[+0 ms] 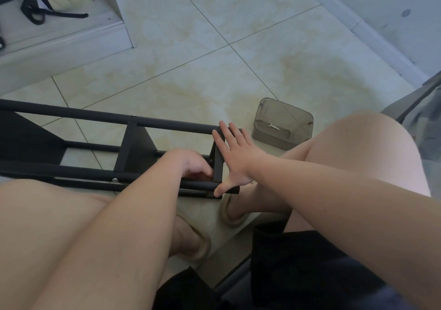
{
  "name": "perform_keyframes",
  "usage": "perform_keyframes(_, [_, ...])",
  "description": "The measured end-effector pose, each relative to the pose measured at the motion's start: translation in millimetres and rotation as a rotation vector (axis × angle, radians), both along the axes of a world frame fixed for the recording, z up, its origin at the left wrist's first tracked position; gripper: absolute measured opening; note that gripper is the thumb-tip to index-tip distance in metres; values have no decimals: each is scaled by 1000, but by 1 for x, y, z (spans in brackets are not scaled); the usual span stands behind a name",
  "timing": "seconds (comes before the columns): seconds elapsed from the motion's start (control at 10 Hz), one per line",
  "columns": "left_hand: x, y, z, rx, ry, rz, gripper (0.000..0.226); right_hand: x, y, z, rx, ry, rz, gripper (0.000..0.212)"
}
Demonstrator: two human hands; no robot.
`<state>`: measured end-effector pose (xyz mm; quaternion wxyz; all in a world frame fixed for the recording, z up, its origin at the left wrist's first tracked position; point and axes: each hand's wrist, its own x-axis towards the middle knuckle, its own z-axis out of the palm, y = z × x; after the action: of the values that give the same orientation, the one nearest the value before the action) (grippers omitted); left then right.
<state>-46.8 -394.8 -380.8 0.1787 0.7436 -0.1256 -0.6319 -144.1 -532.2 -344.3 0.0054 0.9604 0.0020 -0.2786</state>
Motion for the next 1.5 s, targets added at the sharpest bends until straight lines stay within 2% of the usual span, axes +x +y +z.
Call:
perform_keyframes(0.1, [1,2,2,-22,52,21,11,0,0,0,2,0,-1,159])
perform_keyframes(0.3, [0,1,5,9,102,23,26,0,0,0,-1,-1,0,160])
perform_keyframes(0.4, [0,0,3,15,20,36,18,0,0,0,3,1,-3,160])
perform_keyframes(0.6, [-1,1,2,3,48,28,27,0,1,1,-8,-1,-5,160])
perform_keyframes(0.8, [-2,1,4,0,-11,46,9,0,1,2,-4,2,-7,160])
perform_keyframes(0.9, [-2,0,3,6,-84,-12,26,0,1,2,-3,5,-8,160])
perform_keyframes(1.0, [-1,0,1,-2,-95,-24,32,0,1,3,-1,9,-9,160])
perform_keyframes(1.2, [-3,2,5,0,-40,7,5,0,2,4,3,14,-10,159])
perform_keyframes(1.3, [-3,1,4,2,-57,1,9,0,2,5,2,15,-12,159])
perform_keyframes(1.4, [-1,1,2,17,-91,-37,26,-1,3,6,7,22,-13,159])
perform_keyframes(1.5, [0,0,4,6,-72,-36,32,0,2,6,3,22,-11,158])
